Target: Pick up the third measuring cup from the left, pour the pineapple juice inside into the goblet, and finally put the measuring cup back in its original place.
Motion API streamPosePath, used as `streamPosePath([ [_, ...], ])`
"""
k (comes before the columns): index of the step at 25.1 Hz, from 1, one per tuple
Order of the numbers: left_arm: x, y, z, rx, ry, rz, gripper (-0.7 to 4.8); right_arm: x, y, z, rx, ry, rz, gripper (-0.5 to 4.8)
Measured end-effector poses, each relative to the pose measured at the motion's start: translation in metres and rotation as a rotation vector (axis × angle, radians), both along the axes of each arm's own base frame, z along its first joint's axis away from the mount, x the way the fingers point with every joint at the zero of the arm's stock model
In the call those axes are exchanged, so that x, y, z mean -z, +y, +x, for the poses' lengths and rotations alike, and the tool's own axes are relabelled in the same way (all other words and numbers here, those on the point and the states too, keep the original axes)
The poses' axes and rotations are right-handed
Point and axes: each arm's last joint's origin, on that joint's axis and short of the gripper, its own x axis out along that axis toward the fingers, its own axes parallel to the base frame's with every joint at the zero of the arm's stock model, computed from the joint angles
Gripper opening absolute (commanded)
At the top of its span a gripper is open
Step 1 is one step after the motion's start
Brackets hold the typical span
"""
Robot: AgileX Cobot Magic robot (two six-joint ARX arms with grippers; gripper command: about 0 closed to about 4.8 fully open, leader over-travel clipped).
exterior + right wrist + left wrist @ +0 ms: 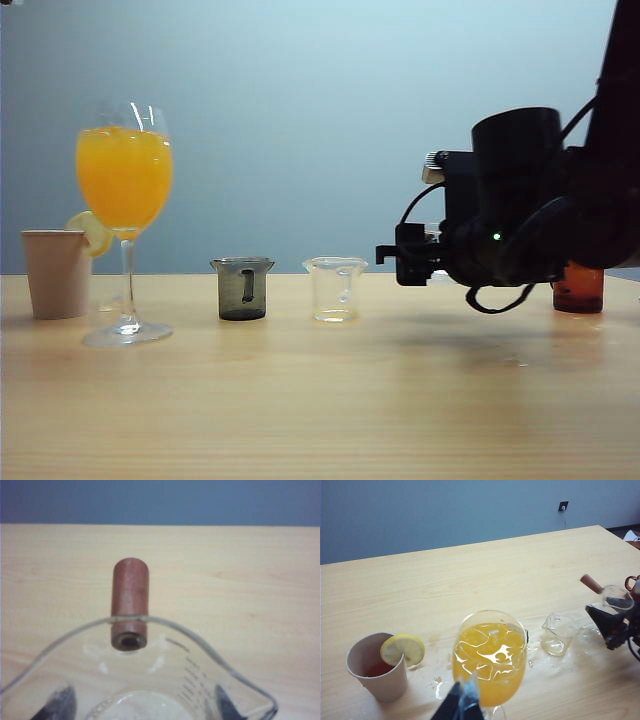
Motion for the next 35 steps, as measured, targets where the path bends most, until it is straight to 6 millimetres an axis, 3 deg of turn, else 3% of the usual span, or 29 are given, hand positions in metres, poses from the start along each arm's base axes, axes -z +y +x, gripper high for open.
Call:
streamPosePath([
  [7,0.0,0.0,0.0,0.0,0.0,0.0,-0.04,0.009,0.005,0.018,0.006,0.036,-0.045,2.6],
  [16,0.0,0.0,0.0,0.0,0.0,0.0,-0.04,0.017,-0.009,0.024,0.024,0.097,-0.069,2.6],
  [28,0.0,0.0,0.0,0.0,0.0,0.0,-0.04,0.02,-0.01,0.024,-0.007,0.135,-0.078,2.64],
  [30,0.0,0.0,0.0,0.0,0.0,0.0,-0.04,0.02,-0.011,0.024,-0.007,0.135,-0.078,2.99],
  [32,0.0,0.0,0.0,0.0,0.0,0.0,-0.04,0.02,-0.011,0.024,-0.007,0.136,-0.078,4.46],
  [33,0.0,0.0,0.0,0.0,0.0,0.0,-0.04,0.02,-0.011,0.024,-0.007,0.137,-0.079,4.79],
  [35,0.0,0.0,0.0,0.0,0.0,0.0,-0.04,0.021,-0.011,0.024,-0.007,0.137,-0.075,4.79],
])
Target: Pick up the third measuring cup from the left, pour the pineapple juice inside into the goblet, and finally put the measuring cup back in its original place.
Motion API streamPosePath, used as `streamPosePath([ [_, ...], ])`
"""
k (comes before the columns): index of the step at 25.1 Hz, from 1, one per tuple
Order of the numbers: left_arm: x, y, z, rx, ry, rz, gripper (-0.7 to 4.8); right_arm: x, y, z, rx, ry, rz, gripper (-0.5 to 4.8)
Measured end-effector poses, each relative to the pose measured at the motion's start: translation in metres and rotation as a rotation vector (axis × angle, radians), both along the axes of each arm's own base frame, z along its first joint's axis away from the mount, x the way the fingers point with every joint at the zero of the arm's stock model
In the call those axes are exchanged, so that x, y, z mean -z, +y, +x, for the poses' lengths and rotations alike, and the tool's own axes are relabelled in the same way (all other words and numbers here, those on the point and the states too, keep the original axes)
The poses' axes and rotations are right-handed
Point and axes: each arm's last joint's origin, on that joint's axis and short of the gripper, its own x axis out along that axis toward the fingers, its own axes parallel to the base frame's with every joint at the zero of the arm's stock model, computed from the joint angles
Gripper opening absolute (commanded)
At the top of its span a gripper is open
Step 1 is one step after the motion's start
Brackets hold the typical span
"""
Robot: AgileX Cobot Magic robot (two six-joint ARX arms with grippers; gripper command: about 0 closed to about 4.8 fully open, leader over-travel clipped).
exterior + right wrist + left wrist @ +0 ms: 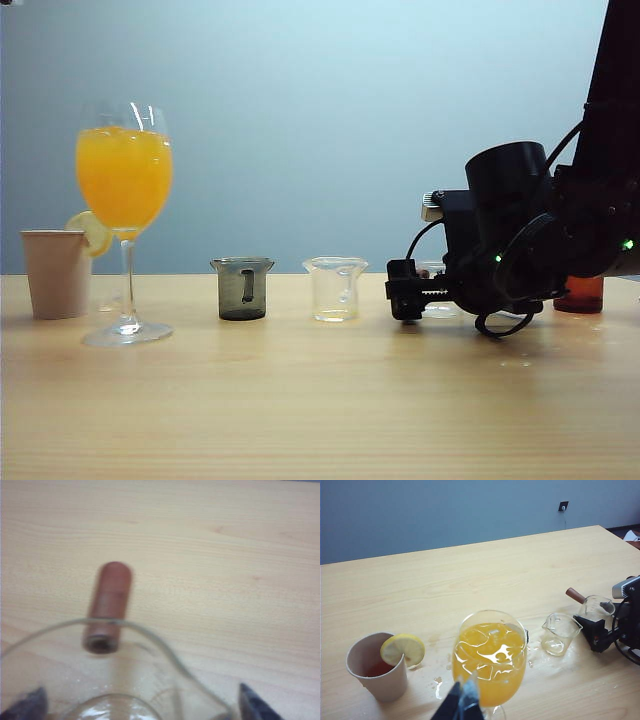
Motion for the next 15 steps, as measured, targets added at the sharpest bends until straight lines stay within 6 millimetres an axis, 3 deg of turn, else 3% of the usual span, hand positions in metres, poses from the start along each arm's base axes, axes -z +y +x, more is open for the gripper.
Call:
streamPosePath([
  [7,0.0,0.0,0.0,0.0,0.0,0.0,-0.04,0.0,0.0,0.0,-0.018,-0.003,0.003,4.79],
  [15,0.0,0.0,0.0,0.0,0.0,0.0,-0.04,-0.008,-0.009,-0.024,-0.02,0.017,0.021,4.79],
])
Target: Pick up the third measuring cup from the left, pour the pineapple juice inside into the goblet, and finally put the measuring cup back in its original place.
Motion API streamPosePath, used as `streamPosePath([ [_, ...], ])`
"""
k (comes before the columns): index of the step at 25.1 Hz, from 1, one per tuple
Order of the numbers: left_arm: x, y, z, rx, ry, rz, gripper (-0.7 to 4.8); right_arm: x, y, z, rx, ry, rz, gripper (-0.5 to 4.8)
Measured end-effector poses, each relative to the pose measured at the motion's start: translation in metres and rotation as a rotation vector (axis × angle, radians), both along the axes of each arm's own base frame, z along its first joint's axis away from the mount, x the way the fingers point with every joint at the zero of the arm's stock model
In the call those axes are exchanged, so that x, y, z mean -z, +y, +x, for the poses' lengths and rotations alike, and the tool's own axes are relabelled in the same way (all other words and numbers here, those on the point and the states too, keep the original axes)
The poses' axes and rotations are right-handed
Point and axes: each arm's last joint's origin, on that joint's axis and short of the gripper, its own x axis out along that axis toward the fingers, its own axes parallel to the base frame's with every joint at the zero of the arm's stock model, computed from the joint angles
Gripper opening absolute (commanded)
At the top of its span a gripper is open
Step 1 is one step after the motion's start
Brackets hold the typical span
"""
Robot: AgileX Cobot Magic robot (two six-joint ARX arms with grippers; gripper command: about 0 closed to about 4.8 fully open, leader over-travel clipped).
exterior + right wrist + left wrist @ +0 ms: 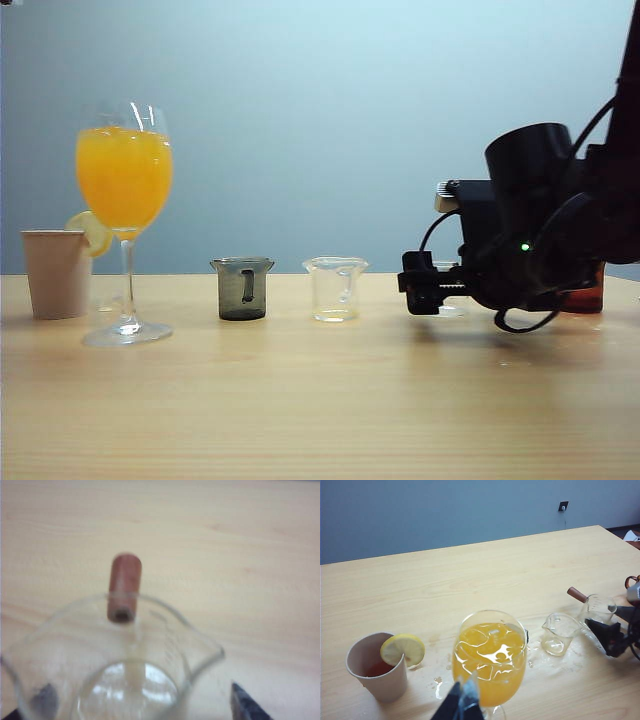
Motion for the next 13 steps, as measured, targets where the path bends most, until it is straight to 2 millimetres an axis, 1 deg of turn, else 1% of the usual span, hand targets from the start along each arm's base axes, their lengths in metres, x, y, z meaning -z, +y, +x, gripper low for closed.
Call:
streamPosePath([
  [2,0.0,0.0,0.0,0.0,0.0,0.0,-0.04,-0.003,-0.003,-0.009,-0.014,0.01,0.009,4.79],
  [4,0.0,0.0,0.0,0.0,0.0,0.0,-0.04,-0.013,-0.006,-0.018,-0.039,-0.003,0.023,4.69],
  [5,0.0,0.0,0.0,0.0,0.0,0.0,-0.04,-0.019,-0.008,-0.024,-0.052,-0.016,0.038,3.9],
  [6,0.0,0.0,0.0,0.0,0.0,0.0,-0.04,-0.023,-0.01,-0.029,-0.057,-0.018,0.043,2.24],
  [7,0.0,0.0,0.0,0.0,0.0,0.0,-0.04,-0.029,-0.014,-0.038,-0.061,-0.015,0.049,0.88],
  [8,0.0,0.0,0.0,0.0,0.0,0.0,-0.04,-0.035,-0.016,-0.043,-0.061,-0.011,0.048,0.06],
  [9,0.0,0.0,0.0,0.0,0.0,0.0,-0.04,-0.045,-0.019,-0.051,-0.061,-0.011,0.048,-0.08],
  [10,0.0,0.0,0.0,0.0,0.0,0.0,-0.04,-0.051,-0.021,-0.055,-0.061,-0.015,0.049,-0.08],
  [13,0.0,0.0,0.0,0.0,0.0,0.0,-0.04,-0.082,-0.028,-0.073,-0.09,0.023,0.046,-0.08],
])
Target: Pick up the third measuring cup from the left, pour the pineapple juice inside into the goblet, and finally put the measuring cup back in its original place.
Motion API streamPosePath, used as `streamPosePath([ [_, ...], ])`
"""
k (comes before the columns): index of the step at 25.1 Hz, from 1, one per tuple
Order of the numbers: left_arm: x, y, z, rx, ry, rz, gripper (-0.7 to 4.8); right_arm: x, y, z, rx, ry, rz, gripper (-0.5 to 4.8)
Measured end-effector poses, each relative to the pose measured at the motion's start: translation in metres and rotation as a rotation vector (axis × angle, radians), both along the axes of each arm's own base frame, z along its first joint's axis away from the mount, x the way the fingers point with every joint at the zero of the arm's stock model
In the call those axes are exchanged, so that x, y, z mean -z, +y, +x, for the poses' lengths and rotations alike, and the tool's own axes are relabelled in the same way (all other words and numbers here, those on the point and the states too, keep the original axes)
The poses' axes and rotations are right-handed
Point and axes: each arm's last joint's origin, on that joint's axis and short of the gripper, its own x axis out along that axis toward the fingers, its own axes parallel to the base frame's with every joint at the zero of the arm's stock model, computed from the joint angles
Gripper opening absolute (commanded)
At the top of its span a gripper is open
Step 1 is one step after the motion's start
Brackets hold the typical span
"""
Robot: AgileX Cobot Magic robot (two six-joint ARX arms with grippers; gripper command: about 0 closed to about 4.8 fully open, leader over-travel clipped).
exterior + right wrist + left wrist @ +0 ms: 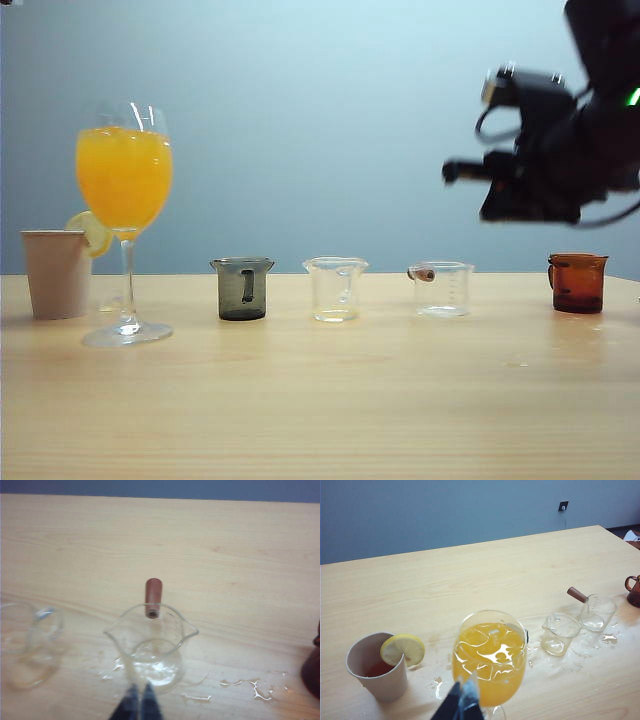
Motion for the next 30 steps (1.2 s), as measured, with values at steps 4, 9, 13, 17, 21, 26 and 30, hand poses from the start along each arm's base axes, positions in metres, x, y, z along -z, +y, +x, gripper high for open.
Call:
streamPosePath([
  [4,0.0,0.0,0.0,0.0,0.0,0.0,-0.04,-0.028,-0.007,-0.024,-0.102,0.045,0.015,-0.08],
  [9,0.0,0.0,0.0,0.0,0.0,0.0,-0.04,-0.043,-0.016,-0.051,-0.194,0.122,0.019,-0.08],
  [13,0.0,0.0,0.0,0.0,0.0,0.0,-0.04,-0.06,-0.029,-0.083,-0.2,0.026,0.051,-0.08],
  [17,0.001,0.0,-0.007,-0.013,-0.003,0.004,-0.04,-0.06,-0.041,-0.11,-0.2,0.019,0.054,-0.08],
  [21,0.004,0.003,-0.028,-0.016,-0.07,-0.003,-0.04,-0.068,-0.052,-0.135,-0.19,-0.06,0.076,-0.08],
  [26,0.002,0.013,-0.05,-0.102,-0.164,-0.006,-0.04,-0.046,-0.058,-0.145,-0.133,-0.062,0.083,-0.08],
  [30,0.02,0.017,-0.06,-0.147,-0.186,-0.003,-0.04,-0.023,-0.059,-0.144,-0.102,-0.04,0.076,-0.07],
])
